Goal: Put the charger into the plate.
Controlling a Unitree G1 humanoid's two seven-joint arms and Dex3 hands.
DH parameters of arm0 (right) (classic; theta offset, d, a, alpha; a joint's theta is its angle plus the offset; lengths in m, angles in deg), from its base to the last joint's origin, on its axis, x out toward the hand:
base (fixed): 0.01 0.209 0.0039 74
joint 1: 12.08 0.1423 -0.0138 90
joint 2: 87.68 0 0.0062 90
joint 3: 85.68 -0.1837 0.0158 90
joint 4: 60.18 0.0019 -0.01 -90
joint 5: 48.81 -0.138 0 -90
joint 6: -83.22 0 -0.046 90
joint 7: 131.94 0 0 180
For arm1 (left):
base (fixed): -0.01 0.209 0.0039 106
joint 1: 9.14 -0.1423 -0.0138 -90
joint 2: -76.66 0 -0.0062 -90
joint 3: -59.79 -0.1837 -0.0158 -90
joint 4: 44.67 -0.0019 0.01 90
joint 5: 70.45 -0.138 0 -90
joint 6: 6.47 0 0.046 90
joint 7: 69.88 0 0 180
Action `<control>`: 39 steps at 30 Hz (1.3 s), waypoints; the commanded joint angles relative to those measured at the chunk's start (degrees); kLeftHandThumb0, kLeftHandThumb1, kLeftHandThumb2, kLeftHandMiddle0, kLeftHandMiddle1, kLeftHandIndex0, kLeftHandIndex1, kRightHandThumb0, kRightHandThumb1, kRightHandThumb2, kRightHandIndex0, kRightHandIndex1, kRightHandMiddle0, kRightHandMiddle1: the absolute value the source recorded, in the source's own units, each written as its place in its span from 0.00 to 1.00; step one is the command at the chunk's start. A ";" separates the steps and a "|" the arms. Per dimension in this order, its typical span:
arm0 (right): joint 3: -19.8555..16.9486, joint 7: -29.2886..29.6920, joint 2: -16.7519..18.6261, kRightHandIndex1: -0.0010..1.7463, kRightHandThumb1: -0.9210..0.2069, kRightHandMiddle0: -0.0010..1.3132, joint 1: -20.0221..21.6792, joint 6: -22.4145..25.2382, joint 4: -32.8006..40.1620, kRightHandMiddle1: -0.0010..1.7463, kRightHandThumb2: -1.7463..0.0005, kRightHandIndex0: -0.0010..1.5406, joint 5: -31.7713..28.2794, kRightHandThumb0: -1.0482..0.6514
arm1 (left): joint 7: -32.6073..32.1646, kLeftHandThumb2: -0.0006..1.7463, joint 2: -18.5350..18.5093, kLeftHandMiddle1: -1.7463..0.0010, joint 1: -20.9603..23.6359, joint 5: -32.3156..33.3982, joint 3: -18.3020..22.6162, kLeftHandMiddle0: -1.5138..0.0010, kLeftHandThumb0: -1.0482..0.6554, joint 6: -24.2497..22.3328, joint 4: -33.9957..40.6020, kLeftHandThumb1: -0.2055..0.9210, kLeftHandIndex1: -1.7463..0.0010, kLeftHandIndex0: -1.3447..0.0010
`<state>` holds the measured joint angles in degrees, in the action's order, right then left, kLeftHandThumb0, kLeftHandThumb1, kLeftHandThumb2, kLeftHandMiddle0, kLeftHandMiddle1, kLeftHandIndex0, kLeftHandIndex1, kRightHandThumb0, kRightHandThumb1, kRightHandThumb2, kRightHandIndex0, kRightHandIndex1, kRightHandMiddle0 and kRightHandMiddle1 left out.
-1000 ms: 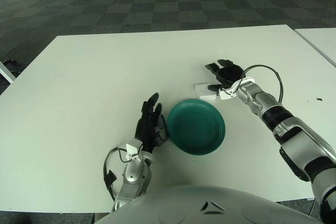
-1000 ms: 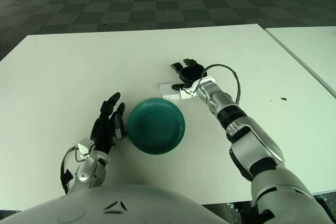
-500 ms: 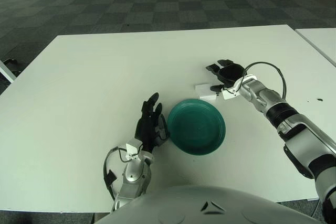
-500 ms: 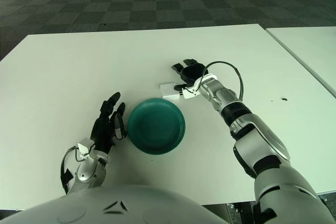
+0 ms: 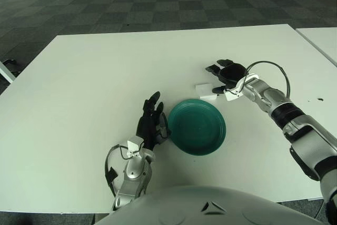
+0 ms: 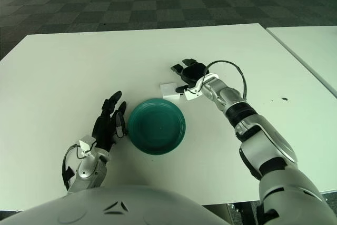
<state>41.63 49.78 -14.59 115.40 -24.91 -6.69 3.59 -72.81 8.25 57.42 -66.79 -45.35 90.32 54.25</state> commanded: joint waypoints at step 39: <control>-6.77 -10.89 -2.39 0.00 0.00 0.00 -7.53 0.90 15.79 0.19 0.67 0.10 -2.05 0.20 | 0.38 0.62 0.14 1.00 -0.16 -1.17 0.13 0.80 0.05 -0.94 -0.01 1.00 0.65 1.00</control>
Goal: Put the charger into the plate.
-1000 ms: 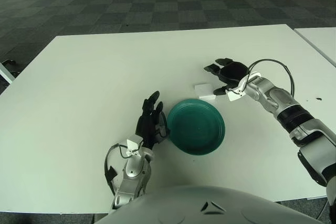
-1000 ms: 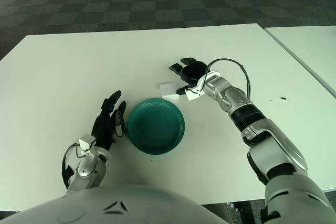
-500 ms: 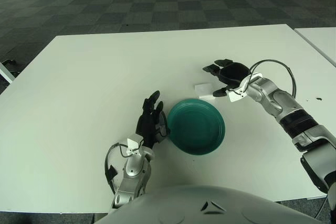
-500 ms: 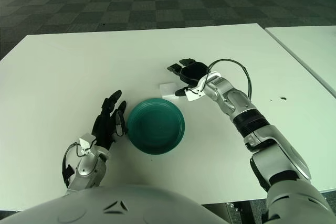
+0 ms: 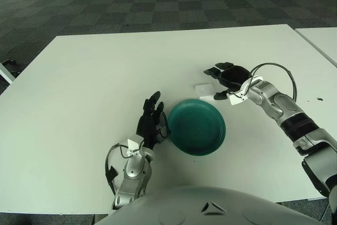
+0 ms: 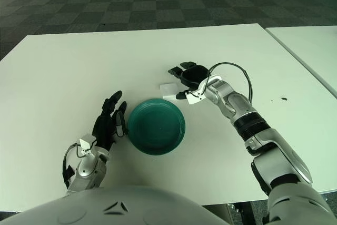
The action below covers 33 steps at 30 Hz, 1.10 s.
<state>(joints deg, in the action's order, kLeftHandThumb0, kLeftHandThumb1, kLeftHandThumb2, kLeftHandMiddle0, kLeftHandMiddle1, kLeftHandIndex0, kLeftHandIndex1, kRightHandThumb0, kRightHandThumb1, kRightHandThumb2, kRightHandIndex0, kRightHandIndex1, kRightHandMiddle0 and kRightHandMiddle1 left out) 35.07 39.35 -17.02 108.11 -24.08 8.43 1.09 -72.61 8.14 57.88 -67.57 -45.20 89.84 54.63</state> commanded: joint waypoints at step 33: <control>0.87 1.86 5.13 0.00 0.00 0.00 0.80 1.40 -8.88 0.20 0.66 0.11 1.02 0.20 | -0.96 0.64 1.29 1.00 -1.91 -0.58 -0.64 0.82 0.06 -1.30 1.29 1.00 0.71 1.00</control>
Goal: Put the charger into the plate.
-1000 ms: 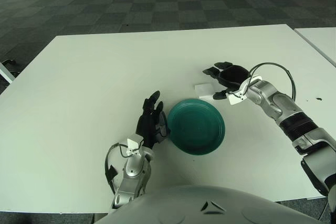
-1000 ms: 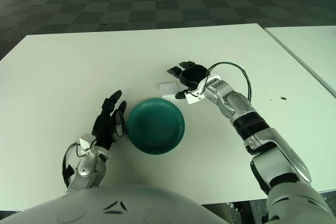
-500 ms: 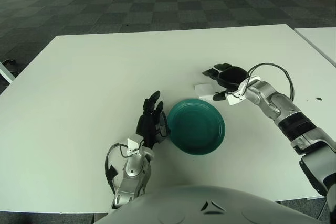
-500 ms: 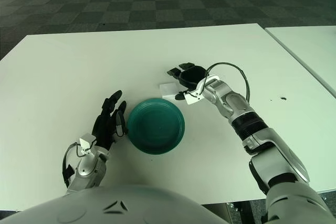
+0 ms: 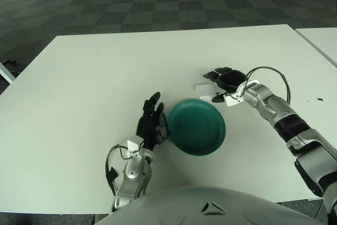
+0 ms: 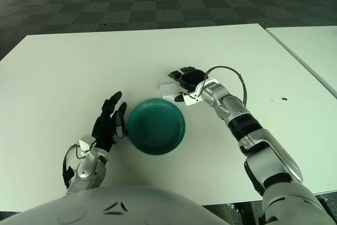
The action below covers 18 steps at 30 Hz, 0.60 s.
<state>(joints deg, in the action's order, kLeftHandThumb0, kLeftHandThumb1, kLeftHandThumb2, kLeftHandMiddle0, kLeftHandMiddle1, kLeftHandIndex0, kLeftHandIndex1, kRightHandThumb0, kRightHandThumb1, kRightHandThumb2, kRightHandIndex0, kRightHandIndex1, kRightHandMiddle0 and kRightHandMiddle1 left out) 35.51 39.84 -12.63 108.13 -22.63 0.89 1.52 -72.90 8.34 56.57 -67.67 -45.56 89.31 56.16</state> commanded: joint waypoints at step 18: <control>3.71 6.04 4.22 0.01 0.00 0.00 1.75 0.44 -8.07 0.21 0.66 0.12 2.18 0.20 | -0.56 0.63 1.11 1.00 -0.71 -0.03 -1.33 0.83 0.07 -0.83 0.31 1.00 0.73 1.00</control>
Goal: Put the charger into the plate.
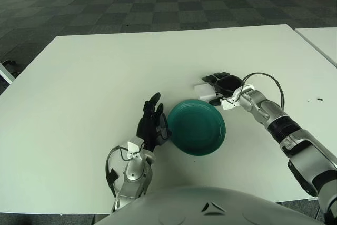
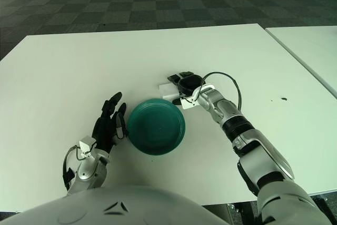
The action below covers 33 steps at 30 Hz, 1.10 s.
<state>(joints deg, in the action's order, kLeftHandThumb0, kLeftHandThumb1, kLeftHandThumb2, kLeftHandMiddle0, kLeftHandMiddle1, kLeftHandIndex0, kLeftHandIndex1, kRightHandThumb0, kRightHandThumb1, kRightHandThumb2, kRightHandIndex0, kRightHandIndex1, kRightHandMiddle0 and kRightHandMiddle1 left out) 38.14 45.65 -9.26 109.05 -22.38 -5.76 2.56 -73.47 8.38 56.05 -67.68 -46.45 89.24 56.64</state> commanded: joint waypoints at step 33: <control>7.95 5.85 5.74 0.01 0.00 0.00 5.40 -0.60 -11.17 0.24 0.67 0.14 2.56 0.20 | -0.74 0.63 1.59 1.00 -0.93 0.23 -1.96 0.85 0.08 -0.97 1.04 1.00 0.77 1.00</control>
<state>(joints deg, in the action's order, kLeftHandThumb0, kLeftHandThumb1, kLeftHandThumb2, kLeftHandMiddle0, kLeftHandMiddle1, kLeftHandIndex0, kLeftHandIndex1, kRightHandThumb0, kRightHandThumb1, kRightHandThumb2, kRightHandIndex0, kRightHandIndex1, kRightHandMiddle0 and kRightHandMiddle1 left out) 44.41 52.44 -4.28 115.01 -22.49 -15.43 3.65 -73.85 8.54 55.35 -67.43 -47.95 89.14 57.54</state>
